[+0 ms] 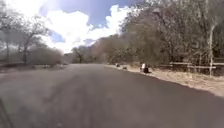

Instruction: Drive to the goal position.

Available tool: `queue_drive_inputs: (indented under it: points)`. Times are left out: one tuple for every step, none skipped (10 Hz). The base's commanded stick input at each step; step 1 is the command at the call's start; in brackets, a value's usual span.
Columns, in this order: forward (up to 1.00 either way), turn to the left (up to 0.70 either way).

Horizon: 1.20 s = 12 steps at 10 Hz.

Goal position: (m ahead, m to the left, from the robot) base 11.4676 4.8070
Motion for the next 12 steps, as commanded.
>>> queue_drive_inputs:
  points:
    - [0.70,0.00]
    - [0.70,0.00]
    - [0.70,0.00]
    - [0.70,0.00]
    - [0.70,0.00]
    - [0.70,0.01]
    - [0.70,0.02]
    - [0.70,0.03]
    - [0.70,0.04]
    - [0.70,0.12]
    - [0.70,0.12]
    - [0.70,0.12]
